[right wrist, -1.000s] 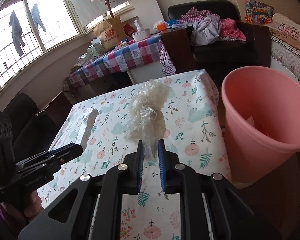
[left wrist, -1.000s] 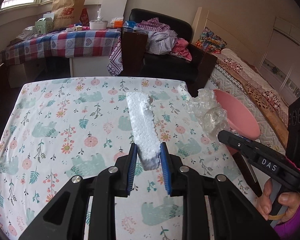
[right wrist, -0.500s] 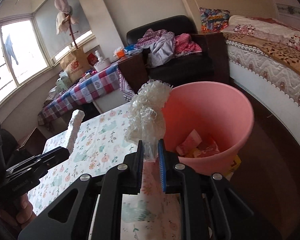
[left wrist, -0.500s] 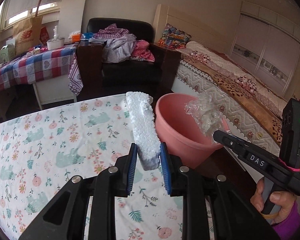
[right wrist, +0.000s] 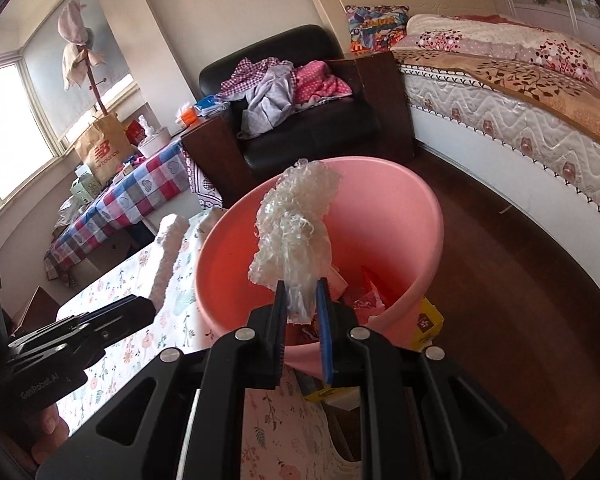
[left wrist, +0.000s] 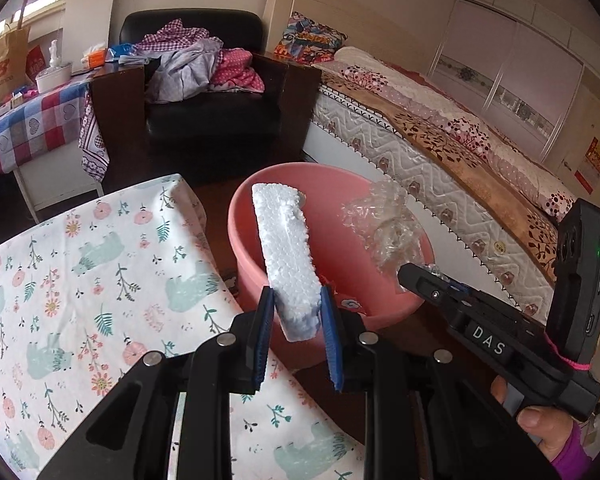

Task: Collect trash

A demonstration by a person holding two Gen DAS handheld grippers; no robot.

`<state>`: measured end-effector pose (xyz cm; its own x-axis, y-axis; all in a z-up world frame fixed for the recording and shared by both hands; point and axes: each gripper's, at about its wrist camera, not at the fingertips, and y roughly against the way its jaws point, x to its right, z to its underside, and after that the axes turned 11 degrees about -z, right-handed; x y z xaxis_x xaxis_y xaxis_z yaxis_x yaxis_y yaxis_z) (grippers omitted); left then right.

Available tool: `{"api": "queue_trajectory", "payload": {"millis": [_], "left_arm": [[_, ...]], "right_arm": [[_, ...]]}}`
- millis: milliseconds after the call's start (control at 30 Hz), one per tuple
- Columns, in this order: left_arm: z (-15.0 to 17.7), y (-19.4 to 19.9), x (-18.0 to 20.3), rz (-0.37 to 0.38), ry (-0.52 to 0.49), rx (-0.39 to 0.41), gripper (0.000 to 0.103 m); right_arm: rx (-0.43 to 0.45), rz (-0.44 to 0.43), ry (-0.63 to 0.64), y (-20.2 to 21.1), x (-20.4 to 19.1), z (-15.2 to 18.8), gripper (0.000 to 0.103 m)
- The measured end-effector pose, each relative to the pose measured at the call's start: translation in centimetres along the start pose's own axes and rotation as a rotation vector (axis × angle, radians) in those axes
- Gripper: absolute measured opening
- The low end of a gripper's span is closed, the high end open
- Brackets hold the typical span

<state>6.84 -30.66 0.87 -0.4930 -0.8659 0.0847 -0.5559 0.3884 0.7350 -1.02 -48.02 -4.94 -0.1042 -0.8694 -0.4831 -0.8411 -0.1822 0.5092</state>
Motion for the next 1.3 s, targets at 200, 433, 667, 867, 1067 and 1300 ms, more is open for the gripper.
{"api": "queue_trajectory", "payload": {"millis": [200, 433, 667, 867, 1067, 1300], "left_arm": [[-0.4, -1.9, 0.9, 0.011, -0.014, -0.038, 0.023], [0.0, -2.9, 1.3, 0.018, -0.023, -0.053, 0.023], [0.2, -2.9, 1.0, 0.006, 0.000, -0.046, 0.033], [0.2, -2.2, 0.6, 0.017, 0.015, -0.035, 0.040], [0.4, -1.1, 0.1, 0.023, 0.031, -0.013, 0.046], [0.7, 0.6, -0.4, 0.013, 0.062, 0.014, 0.050]], "right_arm": [[-0.006, 0.014, -0.008, -0.4, 0.3, 0.0, 0.014], [-0.010, 0.030, -0.009, -0.7, 0.5, 0.2, 0.015], [-0.023, 0.056, -0.021, -1.1, 0.6, 0.2, 0.015], [-0.016, 0.061, -0.014, -1.2, 0.4, 0.4, 0.023], [-0.007, 0.059, -0.010, -0.9, 0.2, 0.3, 0.024], [0.007, 0.046, 0.046, 0.1, -1.4, 0.9, 0.044]]}}
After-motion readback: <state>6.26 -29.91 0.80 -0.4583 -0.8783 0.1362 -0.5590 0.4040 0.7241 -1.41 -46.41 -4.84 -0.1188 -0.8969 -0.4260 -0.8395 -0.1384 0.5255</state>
